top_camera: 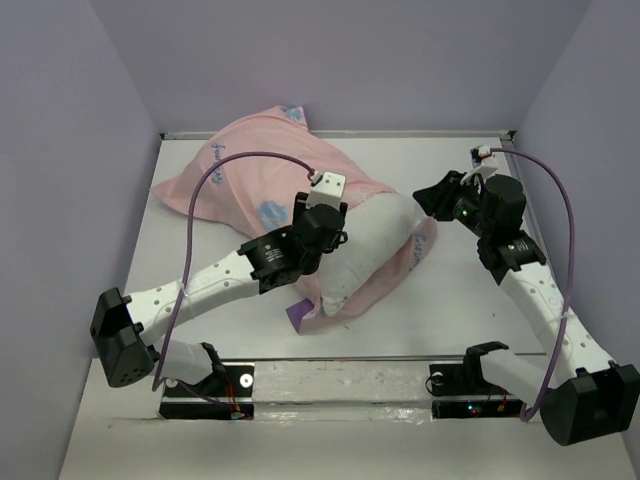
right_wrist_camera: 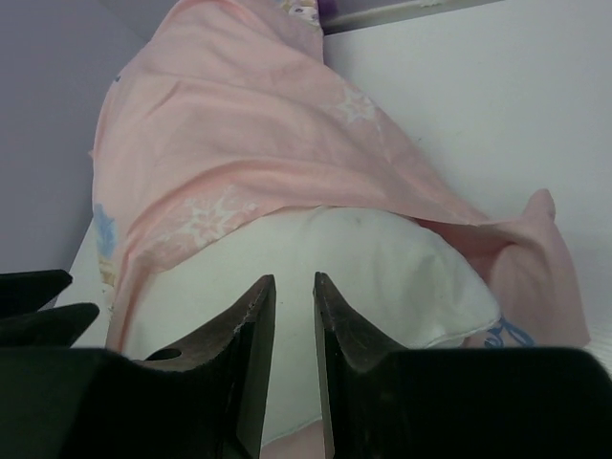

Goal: Put the pillow into the pillowcase

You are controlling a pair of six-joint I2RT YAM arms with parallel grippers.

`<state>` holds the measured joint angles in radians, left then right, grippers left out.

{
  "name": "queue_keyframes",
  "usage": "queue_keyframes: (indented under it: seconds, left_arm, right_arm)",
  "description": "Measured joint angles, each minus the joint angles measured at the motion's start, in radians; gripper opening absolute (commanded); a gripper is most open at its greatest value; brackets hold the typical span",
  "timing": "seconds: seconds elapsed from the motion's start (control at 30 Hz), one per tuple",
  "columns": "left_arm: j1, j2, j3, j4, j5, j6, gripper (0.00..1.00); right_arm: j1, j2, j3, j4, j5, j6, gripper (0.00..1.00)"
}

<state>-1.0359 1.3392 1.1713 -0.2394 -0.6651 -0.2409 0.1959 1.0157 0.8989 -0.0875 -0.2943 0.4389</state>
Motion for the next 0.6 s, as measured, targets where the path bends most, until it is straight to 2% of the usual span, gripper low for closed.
queue_keyframes:
  seconds: [0.1, 0.17, 0.2, 0.37, 0.43, 0.57, 0.6]
  left_arm:
    - [0.004, -0.032, -0.029, 0.023, -0.012, 0.004, 0.58]
    - [0.011, -0.033, -0.043, 0.035, -0.008, 0.013, 0.5]
    - [0.021, -0.031, -0.052, 0.042, 0.008, 0.017, 0.47]
    - [0.079, -0.007, -0.085, 0.09, 0.082, 0.042, 0.43]
    - [0.083, 0.007, -0.091, 0.114, 0.115, 0.054, 0.39]
    - [0.083, 0.015, -0.092, 0.146, 0.155, 0.07, 0.4]
    - [0.085, 0.015, -0.092, 0.154, 0.169, 0.072, 0.45]
  right_arm:
    - [0.0, -0.003, -0.02, 0.013, -0.046, 0.011, 0.3]
    - [0.002, -0.006, -0.042, 0.024, -0.07, 0.015, 0.31]
    - [0.003, -0.009, -0.058, 0.028, -0.08, 0.016, 0.31]
    - [0.015, -0.015, -0.108, 0.027, -0.1, 0.025, 0.31]
    - [0.023, -0.015, -0.118, 0.027, -0.107, 0.029, 0.31]
    - [0.037, -0.015, -0.13, 0.03, -0.111, 0.032, 0.31]
    - [0.041, -0.014, -0.133, 0.028, -0.112, 0.033, 0.31]
